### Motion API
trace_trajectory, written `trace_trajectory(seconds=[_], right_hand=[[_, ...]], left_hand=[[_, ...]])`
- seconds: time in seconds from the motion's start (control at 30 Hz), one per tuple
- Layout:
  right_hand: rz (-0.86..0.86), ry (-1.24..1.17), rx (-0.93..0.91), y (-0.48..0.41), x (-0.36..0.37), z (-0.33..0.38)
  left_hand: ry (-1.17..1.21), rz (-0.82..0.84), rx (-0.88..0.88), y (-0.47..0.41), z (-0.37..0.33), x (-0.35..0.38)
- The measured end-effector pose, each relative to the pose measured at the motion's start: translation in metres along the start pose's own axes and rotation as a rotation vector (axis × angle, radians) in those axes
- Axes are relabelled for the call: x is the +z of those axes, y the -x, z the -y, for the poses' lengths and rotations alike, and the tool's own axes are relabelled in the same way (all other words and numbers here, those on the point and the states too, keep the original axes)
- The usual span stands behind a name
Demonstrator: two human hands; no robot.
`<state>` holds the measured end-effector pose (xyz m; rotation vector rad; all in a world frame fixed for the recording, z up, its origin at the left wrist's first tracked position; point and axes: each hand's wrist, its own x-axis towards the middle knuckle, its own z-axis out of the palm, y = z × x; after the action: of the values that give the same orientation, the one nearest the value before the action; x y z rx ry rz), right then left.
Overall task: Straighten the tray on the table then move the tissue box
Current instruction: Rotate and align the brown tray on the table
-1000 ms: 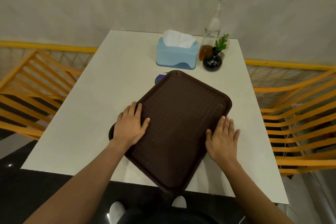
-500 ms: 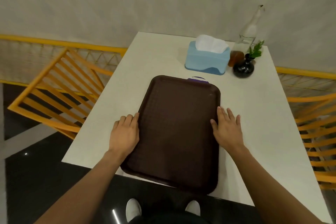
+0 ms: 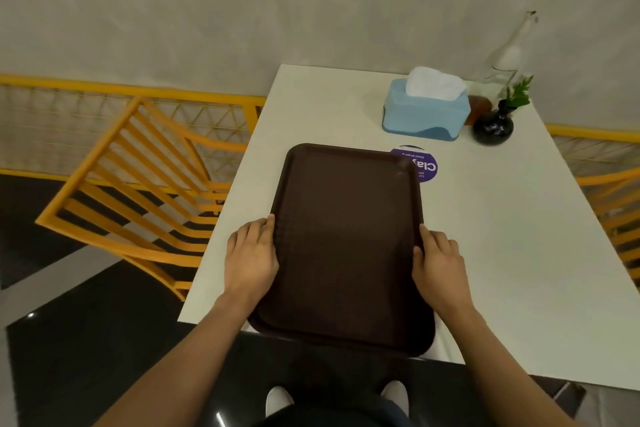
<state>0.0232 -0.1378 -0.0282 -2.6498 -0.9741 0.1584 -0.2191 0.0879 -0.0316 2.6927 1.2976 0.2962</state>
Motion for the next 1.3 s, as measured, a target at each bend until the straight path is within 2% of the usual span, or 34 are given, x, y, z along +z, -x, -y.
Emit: trace_trajectory(seconds=[0.3, 0.77, 0.97, 1.3], right_hand=[[0.045, 0.041, 0.029, 0.005, 0.017, 0.039], [0.04, 0.062, 0.031, -0.06, 0.03, 0.069], [0.049, 0.059, 0.011, -0.083, 0.031, 0.076], [0.035, 0.111, 0.042, -0.051, 0.03, 0.081]], left_hand=[[0.049, -0.037, -0.014, -0.009, 0.035, -0.009], [0.098, -0.028, -0.052, -0.074, 0.051, -0.012], [0.2, 0.002, -0.085, -0.096, 0.055, -0.006], [0.305, 0.018, -0.056, -0.071, 0.072, -0.001]])
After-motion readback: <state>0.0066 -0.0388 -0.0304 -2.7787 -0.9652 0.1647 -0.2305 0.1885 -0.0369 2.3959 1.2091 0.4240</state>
